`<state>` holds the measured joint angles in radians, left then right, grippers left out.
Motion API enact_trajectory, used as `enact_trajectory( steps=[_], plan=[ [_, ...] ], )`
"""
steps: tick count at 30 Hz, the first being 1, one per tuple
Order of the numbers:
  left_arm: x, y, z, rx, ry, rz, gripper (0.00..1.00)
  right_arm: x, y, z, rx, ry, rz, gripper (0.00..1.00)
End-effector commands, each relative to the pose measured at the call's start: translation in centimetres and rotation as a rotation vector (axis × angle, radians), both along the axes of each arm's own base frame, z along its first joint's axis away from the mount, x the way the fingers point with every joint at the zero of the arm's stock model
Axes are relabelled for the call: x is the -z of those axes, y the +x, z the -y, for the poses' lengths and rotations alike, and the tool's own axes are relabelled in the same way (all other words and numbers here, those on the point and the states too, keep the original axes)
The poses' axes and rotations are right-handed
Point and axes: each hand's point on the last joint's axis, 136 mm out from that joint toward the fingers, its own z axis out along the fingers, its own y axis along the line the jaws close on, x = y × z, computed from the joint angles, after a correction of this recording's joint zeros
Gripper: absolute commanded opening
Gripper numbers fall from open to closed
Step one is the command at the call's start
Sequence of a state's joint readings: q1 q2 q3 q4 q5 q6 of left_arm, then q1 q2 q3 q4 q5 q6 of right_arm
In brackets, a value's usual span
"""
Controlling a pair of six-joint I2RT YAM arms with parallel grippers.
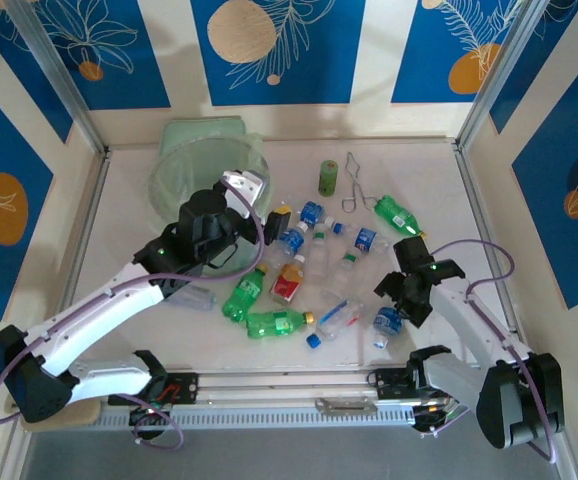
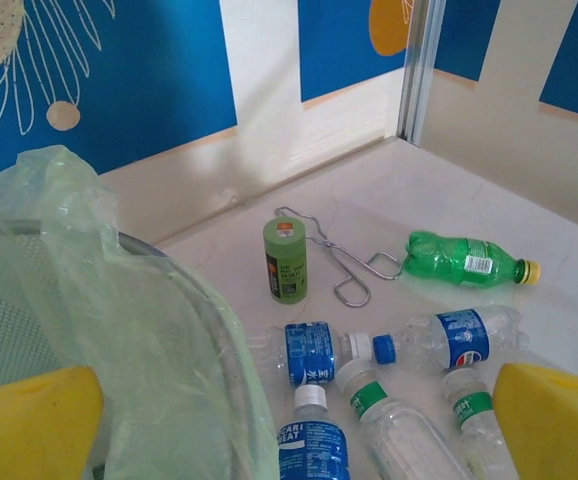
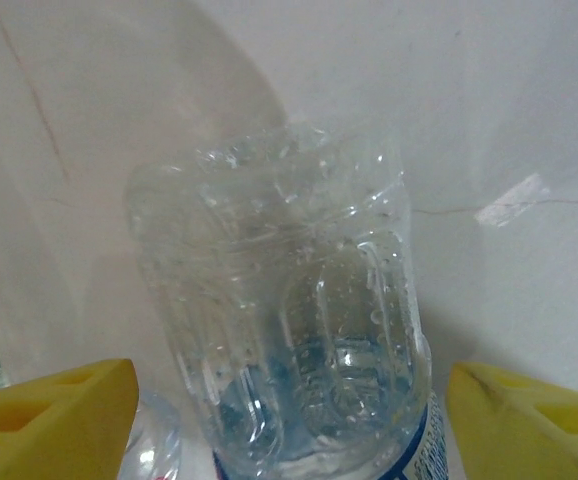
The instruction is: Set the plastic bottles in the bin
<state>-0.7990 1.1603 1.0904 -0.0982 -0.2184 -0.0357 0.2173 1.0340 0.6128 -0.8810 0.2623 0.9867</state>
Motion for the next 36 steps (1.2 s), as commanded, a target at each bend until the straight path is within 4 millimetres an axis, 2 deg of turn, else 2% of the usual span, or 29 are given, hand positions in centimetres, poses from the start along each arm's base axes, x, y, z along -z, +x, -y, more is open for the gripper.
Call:
enact_trajectory(
  steps=[1,19,24,26,29,32,36],
  plan=[
    [-0.9,0.1,-0.4,-0.006,-0.031,0.002,1.0,1.1,-0.2,-0.2,0.018,0.0,-0.025,0.81],
    [-1.1,-0.2,-0.9,-0.004,-0.084,-0.002,1.0,3.2,0.7,-0.4,-0.011,-0.018,-0.04,0.77],
    [-0.9,0.0,-0.9,-0.006,-0.09,-0.01,1.0,2.9,1.0,-0.5,-0.023,-0.015,-0.015,0.68],
    [-0.8,0.1,-1.0,-0.007,-0.096,-0.017,1.0,2.1,1.6,-0.8,-0.053,-0.005,0.018,0.65],
    [-0.9,0.1,-1.0,0.005,-0.115,-0.029,1.0,-0.1,2.9,-0.9,-0.094,-0.006,0.098,0.63],
    [-1.2,0.1,-0.7,0.028,-0.132,-0.045,1.0,-3.5,4.7,-0.9,-0.133,-0.018,0.22,0.6],
    [-1.7,-0.3,0.4,0.087,-0.149,-0.062,1.0,-8.9,7.9,-1.7,-0.186,-0.001,0.407,0.57]
  ],
)
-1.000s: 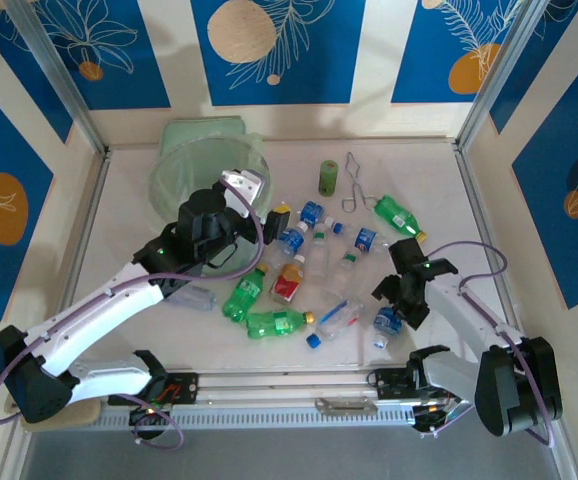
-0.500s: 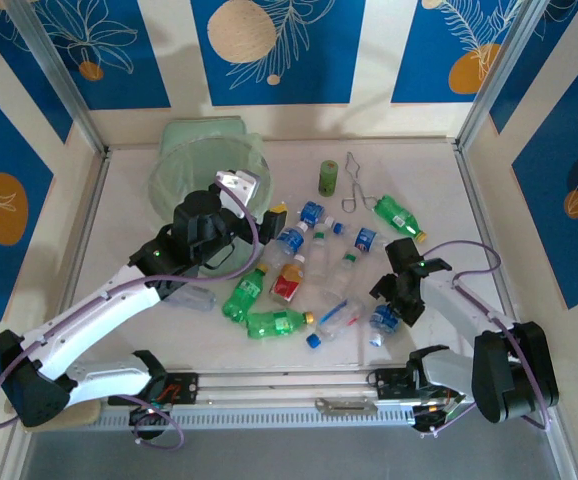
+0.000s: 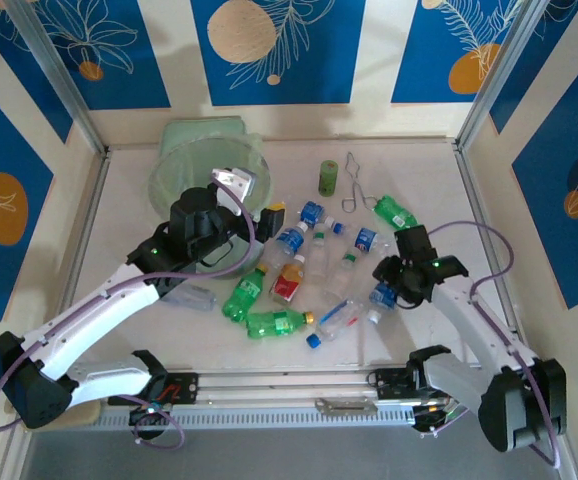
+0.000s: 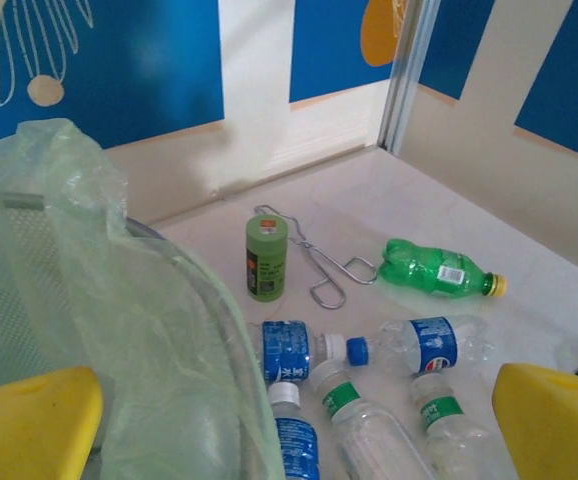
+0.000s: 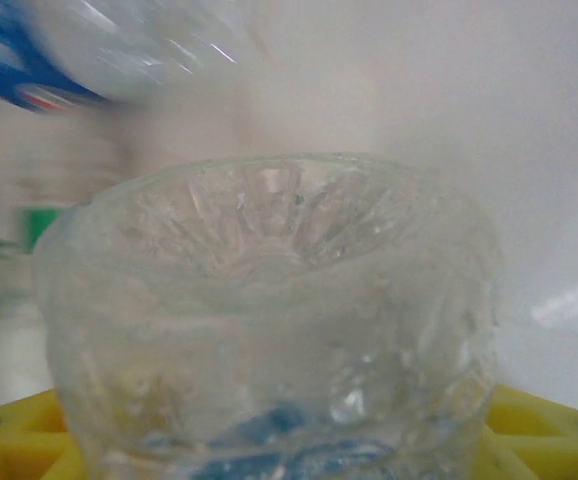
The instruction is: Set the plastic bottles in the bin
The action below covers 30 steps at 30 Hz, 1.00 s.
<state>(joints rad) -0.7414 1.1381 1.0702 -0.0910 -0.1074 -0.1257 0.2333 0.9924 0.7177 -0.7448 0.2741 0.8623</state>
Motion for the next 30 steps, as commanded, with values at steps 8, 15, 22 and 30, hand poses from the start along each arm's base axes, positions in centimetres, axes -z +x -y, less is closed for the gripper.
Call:
enact_trajectory(
  steps=[8,15,22,30],
  plan=[
    [-2.6,-1.6,3.9,0.227,-0.093,-0.022,1.0,-14.8,9.1,-6.0,-0.245,0.174,0.455,0.55],
    [-2.9,-2.7,6.7,0.383,-0.145,-0.063,1.0,-23.8,11.4,-12.7,-0.435,0.361,0.722,0.54],
    [-2.9,-2.6,8.9,0.452,-0.165,-0.092,1.0,-26.7,10.7,-16.9,-0.541,0.441,0.809,0.54],
    [-2.4,-2.5,10.5,0.481,-0.173,-0.116,1.0,-26.6,10.2,-18.4,-0.557,0.501,0.808,0.53]
  ],
)
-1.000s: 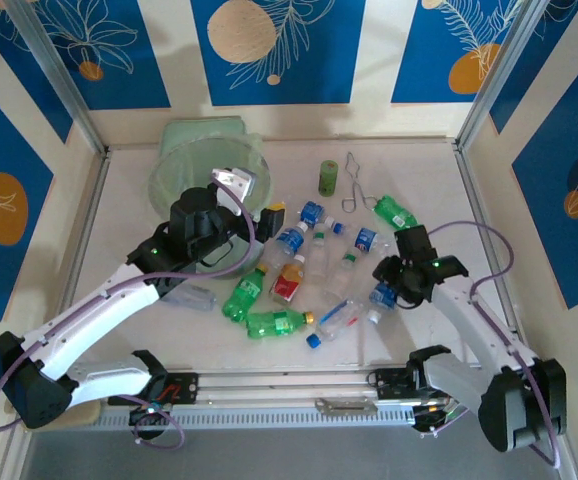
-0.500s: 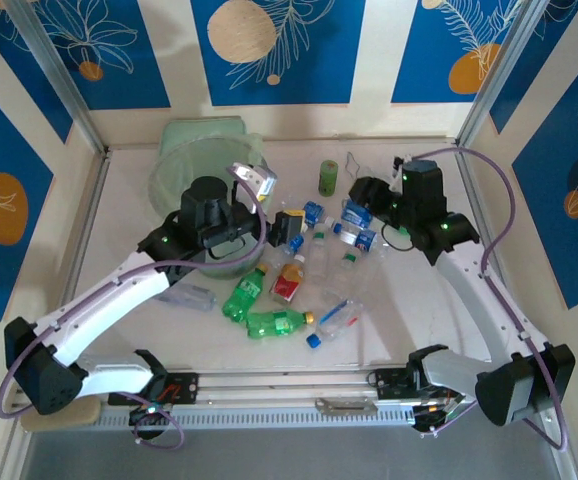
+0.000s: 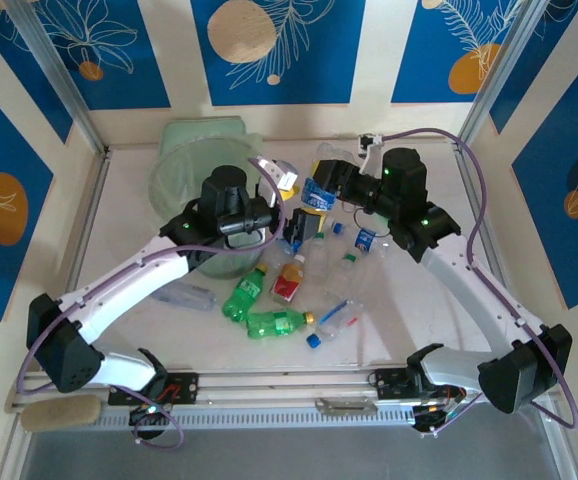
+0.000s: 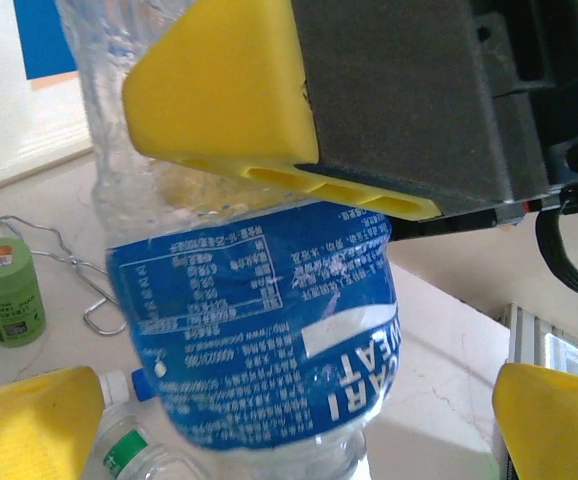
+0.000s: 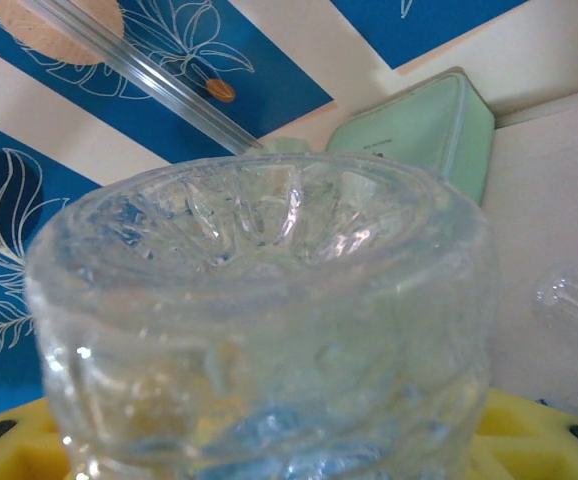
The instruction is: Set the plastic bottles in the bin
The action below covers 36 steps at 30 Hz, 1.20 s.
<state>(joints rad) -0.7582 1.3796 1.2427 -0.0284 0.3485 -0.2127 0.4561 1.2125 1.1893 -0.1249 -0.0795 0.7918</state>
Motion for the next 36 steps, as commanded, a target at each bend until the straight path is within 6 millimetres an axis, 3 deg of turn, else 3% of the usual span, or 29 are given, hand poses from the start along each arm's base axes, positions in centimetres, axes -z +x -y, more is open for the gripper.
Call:
enact_trajectory(
  steps=[1,10,18,26,31,36],
  plan=[
    [-1.9,-0.3,0.9,0.035,-0.048,0.02,1.0,-1.3,-0.3,-0.8,-0.031,0.046,0.033,0.53],
    [-1.7,0.8,1.3,-0.004,-0.051,0.022,0.99,-0.8,-1.1,-1.8,-0.067,0.077,0.016,0.53],
    [-1.3,1.4,1.1,-0.032,-0.038,0.028,0.83,-0.2,-1.4,-2.6,-0.085,0.118,-0.013,0.53],
    [-0.5,1.5,1.3,-0.029,-0.014,0.004,0.85,-0.5,-1.5,-3.3,-0.105,0.138,-0.006,0.53],
    [-0.7,1.7,0.7,-0.061,-0.009,0.022,0.65,-0.4,-1.6,-3.2,-0.104,0.134,-0.009,0.53],
    [-1.3,1.9,0.0,-0.099,-0.012,0.049,0.53,-0.3,-1.5,-3.1,-0.094,0.134,-0.008,0.58]
  ],
)
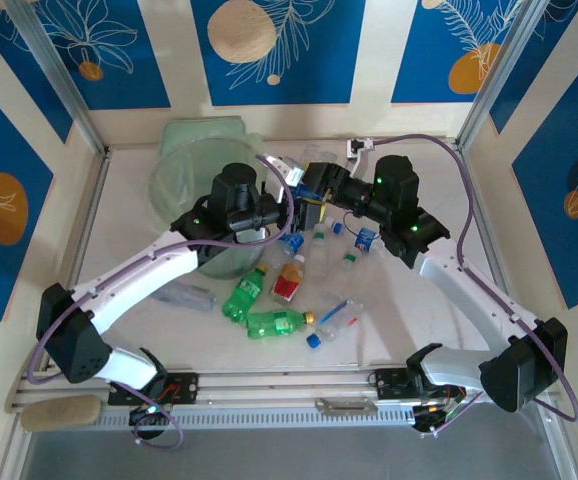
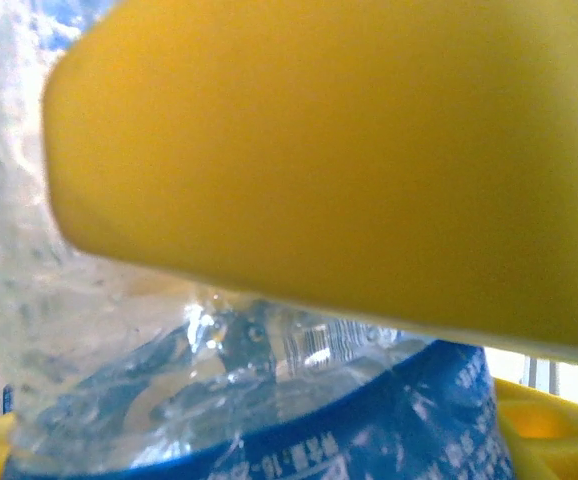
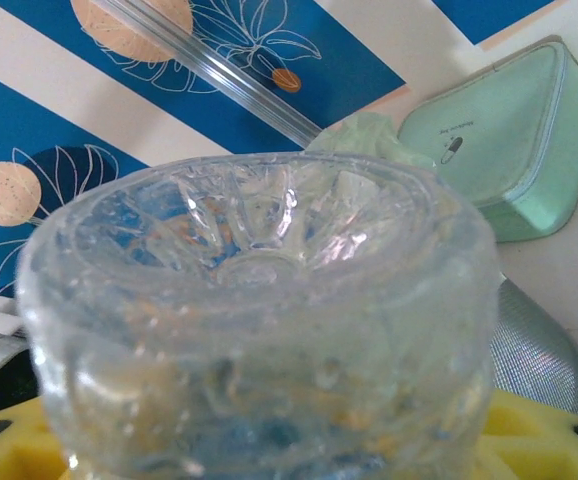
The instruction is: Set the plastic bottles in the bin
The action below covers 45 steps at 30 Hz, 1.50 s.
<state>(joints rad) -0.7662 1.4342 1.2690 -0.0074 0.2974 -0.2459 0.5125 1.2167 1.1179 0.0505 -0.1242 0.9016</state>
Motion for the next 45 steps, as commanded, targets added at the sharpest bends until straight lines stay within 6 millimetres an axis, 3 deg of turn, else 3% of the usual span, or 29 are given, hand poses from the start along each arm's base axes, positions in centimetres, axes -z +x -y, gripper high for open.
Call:
enact_trajectory(
  steps=[1,6,14,19,25,30,36,41,45],
  plan=[
    [-2.0,0.6,-1.1,-0.066,-0.006,0.08,0.52,0.3,-0.3,-0.2,-0.011,0.009,-0.011,0.62],
    [-2.2,1.5,-2.7,-0.154,0.023,0.097,0.52,-0.3,-0.1,1.2,0.018,0.031,-0.001,0.73],
    [-3.5,3.1,-6.3,-0.274,0.056,0.13,0.52,-0.7,0.3,6.1,0.129,0.077,0.002,0.75],
    [-5.5,3.8,-9.2,-0.347,0.039,0.173,0.52,0.8,0.6,8.3,0.199,0.08,-0.033,0.76],
    [-6.7,4.8,-13.7,-0.478,0.068,0.21,0.52,3.9,1.3,8.8,0.213,0.068,-0.128,0.76],
    [-4.6,6.6,-18.1,-0.614,0.146,0.161,0.52,5.7,1.8,8.3,0.191,0.06,-0.19,0.76],
    [-0.5,8.2,-22.1,-0.725,0.198,0.023,0.52,6.5,2.2,8.0,0.181,0.06,-0.223,0.76],
    [2.1,9.2,-23.5,-0.754,0.21,-0.073,0.52,6.7,2.5,7.7,0.175,0.061,-0.234,0.76],
    [3.1,9.6,-23.6,-0.752,0.23,-0.114,0.58,6.7,2.6,7.5,0.166,0.06,-0.237,0.76]
  ],
)
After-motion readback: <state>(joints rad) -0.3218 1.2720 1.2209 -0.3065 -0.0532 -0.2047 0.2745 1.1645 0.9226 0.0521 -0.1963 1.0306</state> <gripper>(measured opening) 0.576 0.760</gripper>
